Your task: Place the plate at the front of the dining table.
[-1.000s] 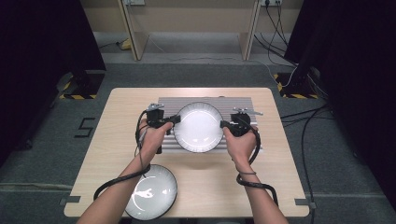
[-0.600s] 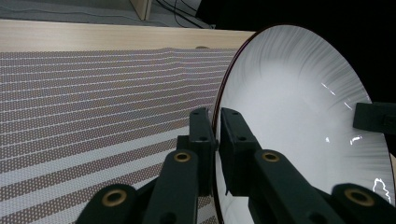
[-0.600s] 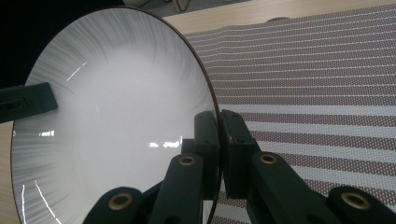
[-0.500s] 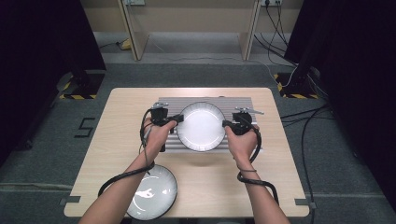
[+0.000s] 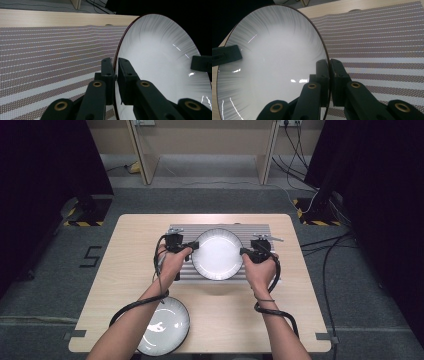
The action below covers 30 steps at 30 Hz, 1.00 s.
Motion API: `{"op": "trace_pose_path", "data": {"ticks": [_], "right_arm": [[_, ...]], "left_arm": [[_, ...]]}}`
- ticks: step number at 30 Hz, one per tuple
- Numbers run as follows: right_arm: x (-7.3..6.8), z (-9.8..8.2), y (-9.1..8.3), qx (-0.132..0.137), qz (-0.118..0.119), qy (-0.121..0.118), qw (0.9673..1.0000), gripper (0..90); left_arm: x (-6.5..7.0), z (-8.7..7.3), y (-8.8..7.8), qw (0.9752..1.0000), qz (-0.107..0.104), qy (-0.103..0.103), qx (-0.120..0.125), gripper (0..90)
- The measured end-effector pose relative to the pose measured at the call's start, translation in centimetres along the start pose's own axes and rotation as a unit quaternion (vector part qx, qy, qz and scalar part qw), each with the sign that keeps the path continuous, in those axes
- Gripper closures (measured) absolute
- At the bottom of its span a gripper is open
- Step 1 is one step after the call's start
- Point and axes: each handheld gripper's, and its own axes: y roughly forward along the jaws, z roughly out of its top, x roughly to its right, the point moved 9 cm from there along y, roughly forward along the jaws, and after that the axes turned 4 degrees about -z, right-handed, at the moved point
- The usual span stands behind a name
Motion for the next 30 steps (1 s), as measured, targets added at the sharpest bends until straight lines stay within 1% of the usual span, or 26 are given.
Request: {"op": "trace_pose_path", "data": {"ticks": [3,6,15,25,30], "right_arm": [[0.2,0.1,0.1,0.000,-0.002,-0.001,1.0000,86.3],[0.3,0.1,0.4,-0.001,-0.003,0.004,1.0000,86.2],[0.5,0.1,0.7,-0.001,-0.007,0.003,1.0000,86.2],[0.9,0.2,1.0,0.002,-0.011,0.003,0.9999,86.2],[1.1,0.3,1.2,0.002,-0.013,0.003,0.9999,86.2]], "left_arm": [[-0.1,0.0,0.2,1.0000,0.002,-0.001,-0.001,82.9],[-0.1,0.1,0.5,1.0000,0.003,-0.001,-0.003,82.8],[-0.3,-0.1,1.0,0.9999,0.004,-0.010,-0.005,82.8],[-0.4,-0.2,1.5,0.9999,0.005,-0.012,-0.007,82.7],[-0.5,-0.2,1.9,0.9998,0.006,-0.016,-0.011,82.7]]}}
